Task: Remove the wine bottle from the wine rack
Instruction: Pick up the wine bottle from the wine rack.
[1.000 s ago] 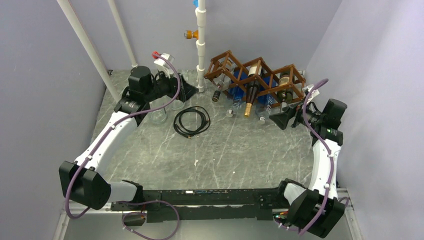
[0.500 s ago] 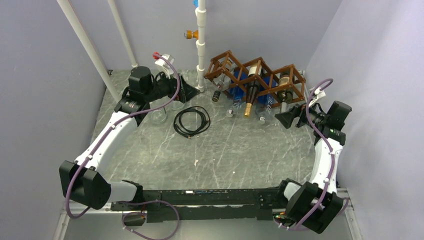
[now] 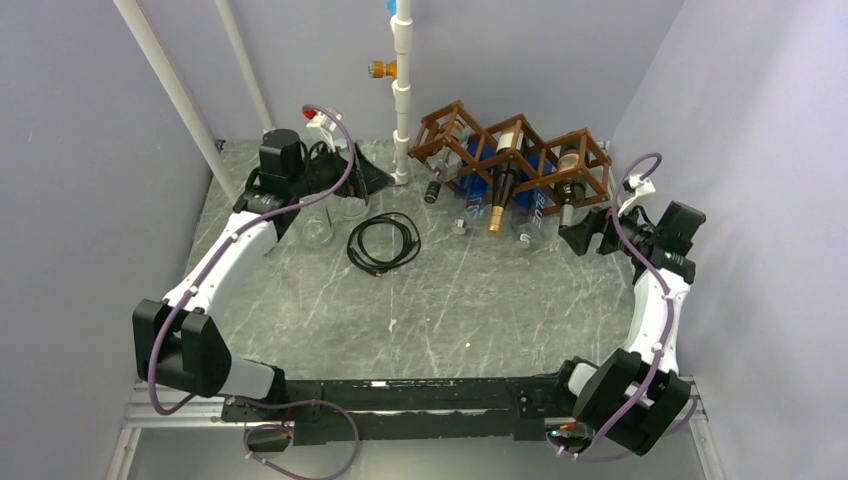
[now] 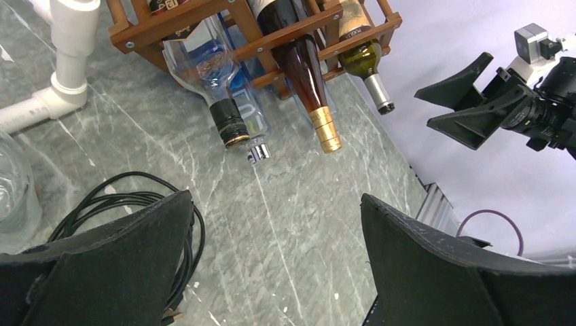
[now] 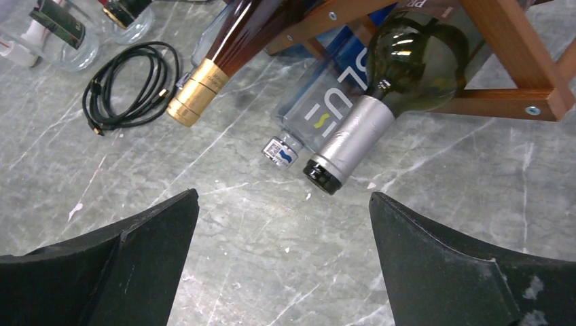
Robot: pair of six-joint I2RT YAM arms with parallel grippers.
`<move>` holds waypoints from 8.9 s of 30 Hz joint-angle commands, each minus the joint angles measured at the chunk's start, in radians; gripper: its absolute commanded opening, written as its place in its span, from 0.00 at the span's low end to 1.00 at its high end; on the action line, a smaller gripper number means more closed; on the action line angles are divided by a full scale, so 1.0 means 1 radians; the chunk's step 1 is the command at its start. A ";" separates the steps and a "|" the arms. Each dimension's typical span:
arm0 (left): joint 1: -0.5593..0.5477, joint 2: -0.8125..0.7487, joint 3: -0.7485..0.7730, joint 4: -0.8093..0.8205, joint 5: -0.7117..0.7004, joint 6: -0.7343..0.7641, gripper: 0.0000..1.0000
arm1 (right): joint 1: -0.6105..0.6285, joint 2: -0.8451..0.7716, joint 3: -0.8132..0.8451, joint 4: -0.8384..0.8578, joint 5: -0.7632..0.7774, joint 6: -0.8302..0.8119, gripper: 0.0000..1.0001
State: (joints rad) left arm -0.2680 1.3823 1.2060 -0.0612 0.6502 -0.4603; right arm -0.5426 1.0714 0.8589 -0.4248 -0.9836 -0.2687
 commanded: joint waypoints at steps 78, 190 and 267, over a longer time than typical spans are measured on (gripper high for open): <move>0.055 0.050 0.043 0.063 0.122 -0.073 0.99 | 0.417 0.415 0.191 0.257 0.988 0.555 0.67; 0.055 0.026 0.045 0.026 0.109 -0.032 1.00 | 0.326 -0.211 -0.176 0.096 0.686 0.475 0.00; -0.207 -0.185 -0.038 -0.046 0.022 0.532 0.99 | 0.318 -0.192 0.368 -0.619 0.205 -0.090 0.00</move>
State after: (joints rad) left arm -0.4530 1.2556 1.2007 -0.1246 0.6945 -0.0837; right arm -0.2348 0.8654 1.1290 -1.0485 -0.6643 -0.1707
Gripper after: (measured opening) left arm 0.995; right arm 0.369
